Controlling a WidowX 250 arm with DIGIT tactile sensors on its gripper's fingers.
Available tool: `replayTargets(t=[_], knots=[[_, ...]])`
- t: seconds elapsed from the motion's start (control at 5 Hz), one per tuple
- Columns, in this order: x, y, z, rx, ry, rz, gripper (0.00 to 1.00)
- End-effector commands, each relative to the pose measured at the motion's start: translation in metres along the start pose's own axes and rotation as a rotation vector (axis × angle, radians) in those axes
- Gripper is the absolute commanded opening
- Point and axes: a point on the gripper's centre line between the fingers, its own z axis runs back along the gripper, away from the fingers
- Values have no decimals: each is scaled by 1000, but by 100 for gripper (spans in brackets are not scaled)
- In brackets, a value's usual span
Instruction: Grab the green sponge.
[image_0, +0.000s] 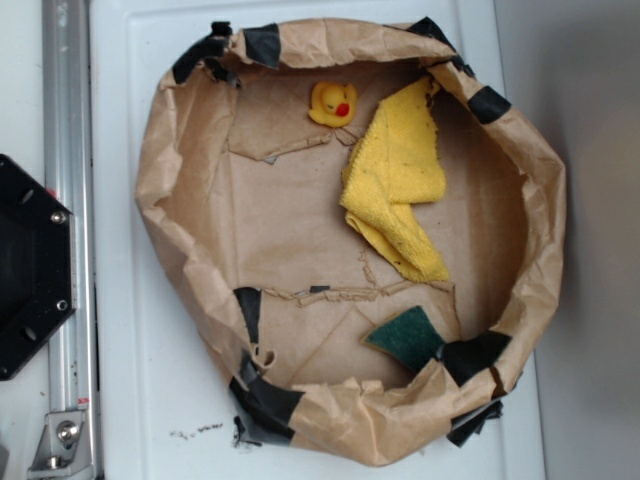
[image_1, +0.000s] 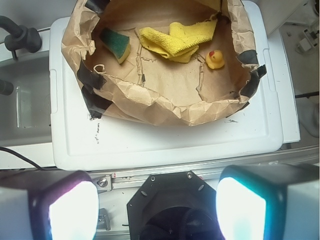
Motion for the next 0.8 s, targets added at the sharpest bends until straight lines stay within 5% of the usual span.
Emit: replayTargets(t=[0.0, 0.2, 0.6], knots=[[0, 0, 0, 0, 0, 0, 100], [23, 19, -21, 54, -107, -109, 100], [80, 32, -43, 38, -307, -334, 100]])
